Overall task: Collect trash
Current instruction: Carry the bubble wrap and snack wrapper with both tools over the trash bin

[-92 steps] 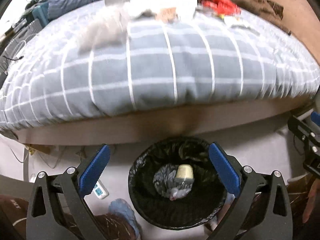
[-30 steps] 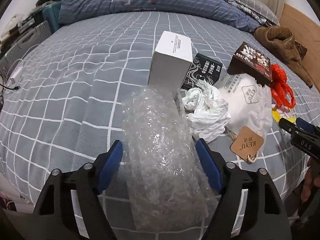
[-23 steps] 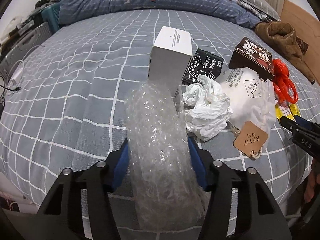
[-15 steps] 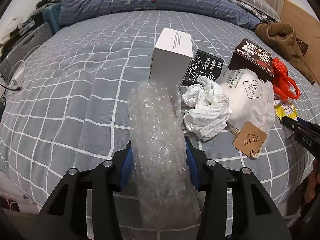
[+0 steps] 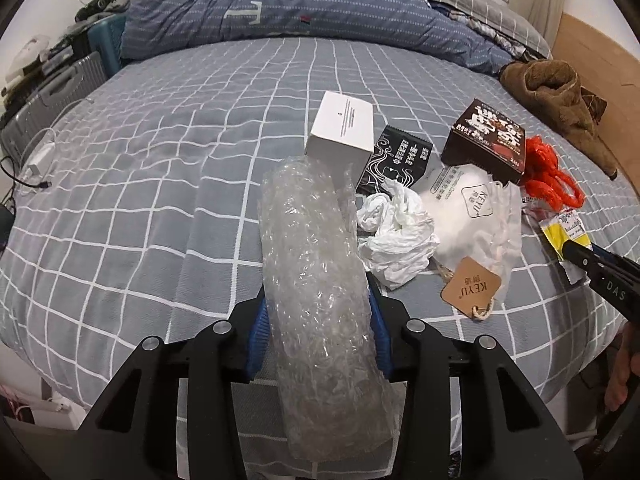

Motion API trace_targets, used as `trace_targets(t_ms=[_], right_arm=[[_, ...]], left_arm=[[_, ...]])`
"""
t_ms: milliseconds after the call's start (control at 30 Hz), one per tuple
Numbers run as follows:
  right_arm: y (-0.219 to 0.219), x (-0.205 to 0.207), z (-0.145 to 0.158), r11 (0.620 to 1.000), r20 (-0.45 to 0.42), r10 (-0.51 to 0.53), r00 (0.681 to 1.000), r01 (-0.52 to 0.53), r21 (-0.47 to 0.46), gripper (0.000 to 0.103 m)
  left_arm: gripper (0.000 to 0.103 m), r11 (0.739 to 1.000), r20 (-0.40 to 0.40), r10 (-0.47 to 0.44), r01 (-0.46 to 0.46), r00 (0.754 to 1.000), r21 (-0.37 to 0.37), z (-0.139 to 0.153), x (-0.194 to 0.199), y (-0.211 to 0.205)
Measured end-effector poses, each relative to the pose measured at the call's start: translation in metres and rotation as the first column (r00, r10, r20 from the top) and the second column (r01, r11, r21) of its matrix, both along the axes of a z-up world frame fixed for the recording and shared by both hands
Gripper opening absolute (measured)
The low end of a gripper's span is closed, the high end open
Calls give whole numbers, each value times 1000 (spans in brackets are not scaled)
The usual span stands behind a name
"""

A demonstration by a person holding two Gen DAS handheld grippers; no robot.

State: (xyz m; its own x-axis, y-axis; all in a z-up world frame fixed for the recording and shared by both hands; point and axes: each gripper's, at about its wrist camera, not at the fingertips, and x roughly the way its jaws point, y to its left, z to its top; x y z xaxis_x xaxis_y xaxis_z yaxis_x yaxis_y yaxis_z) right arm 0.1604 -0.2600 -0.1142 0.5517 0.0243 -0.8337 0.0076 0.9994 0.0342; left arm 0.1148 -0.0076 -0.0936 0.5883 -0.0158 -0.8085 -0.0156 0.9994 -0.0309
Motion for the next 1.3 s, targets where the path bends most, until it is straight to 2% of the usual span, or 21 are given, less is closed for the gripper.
trace_targets(t_ms=[500, 1300], right_arm=[[8, -40, 28, 999, 45, 25, 999, -25, 19, 35], [29, -99, 53, 998, 98, 50, 994, -52, 24, 34]], left_arm=[[42, 1000, 27, -6, 6, 1000, -17, 19, -26, -5], [42, 999, 34, -13, 14, 999, -42, 30, -86, -14]])
